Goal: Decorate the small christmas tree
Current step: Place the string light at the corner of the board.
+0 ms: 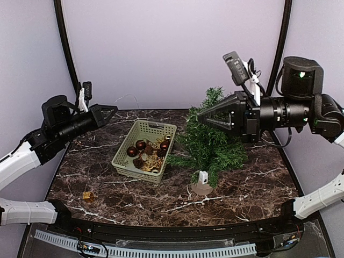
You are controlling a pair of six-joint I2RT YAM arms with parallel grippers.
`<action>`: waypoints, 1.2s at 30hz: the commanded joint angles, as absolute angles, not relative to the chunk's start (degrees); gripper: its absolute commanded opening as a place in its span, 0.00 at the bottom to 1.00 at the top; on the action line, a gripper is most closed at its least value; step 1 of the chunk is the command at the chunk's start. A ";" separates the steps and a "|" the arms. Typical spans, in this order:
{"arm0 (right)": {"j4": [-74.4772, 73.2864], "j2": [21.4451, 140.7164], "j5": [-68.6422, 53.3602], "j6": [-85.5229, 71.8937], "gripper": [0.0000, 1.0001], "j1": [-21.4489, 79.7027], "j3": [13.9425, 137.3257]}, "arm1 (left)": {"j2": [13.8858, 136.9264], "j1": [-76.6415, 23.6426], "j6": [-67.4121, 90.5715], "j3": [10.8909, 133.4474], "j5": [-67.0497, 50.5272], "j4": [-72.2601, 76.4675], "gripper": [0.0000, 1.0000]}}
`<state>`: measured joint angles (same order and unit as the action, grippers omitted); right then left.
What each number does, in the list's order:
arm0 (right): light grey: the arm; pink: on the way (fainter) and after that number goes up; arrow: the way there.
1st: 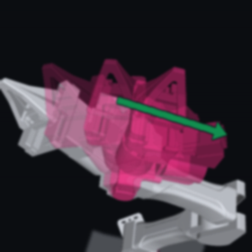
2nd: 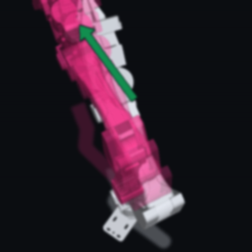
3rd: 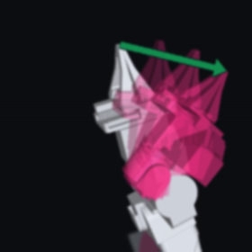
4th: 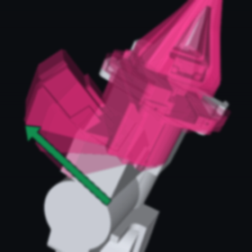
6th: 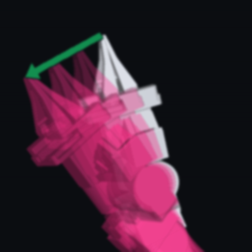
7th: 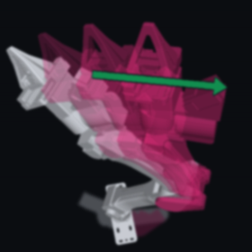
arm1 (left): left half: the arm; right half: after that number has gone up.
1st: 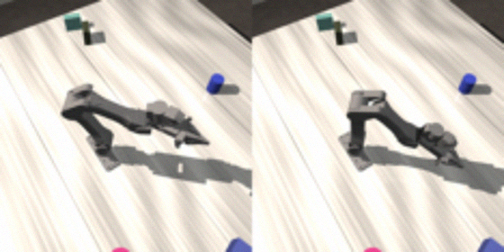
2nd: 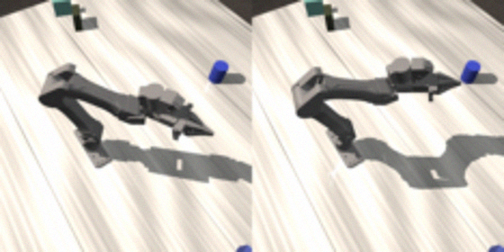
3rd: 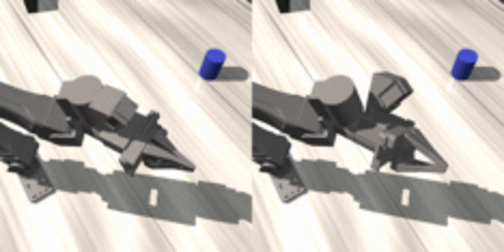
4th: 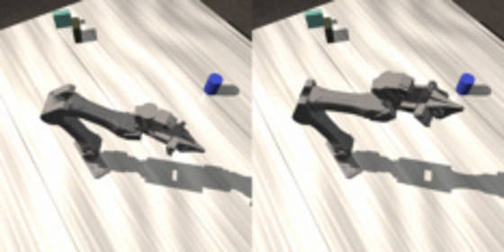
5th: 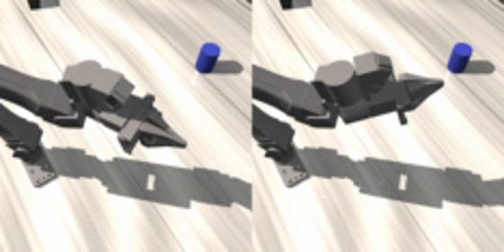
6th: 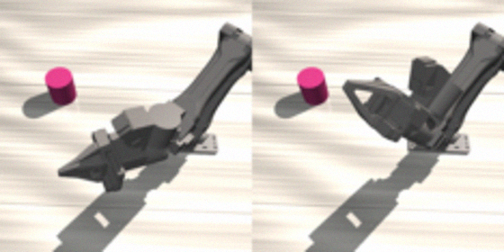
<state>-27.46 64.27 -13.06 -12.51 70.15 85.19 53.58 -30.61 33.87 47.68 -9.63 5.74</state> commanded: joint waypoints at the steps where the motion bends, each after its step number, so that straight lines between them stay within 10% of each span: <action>1: -36.78 62.37 -12.06 -16.64 0.00 70.56 83.24 | 51.71 -27.86 29.10 50.15 -5.36 0.36 0.00; 14: -48.04 56.67 -2.93 -21.33 0.00 70.57 75.10 | 49.20 -26.89 28.70 42.77 -14.40 9.00 0.00; 36: -19.31 58.31 -9.86 -24.69 0.01 73.54 58.99 | 45.61 -26.89 26.29 41.06 -19.38 8.43 0.00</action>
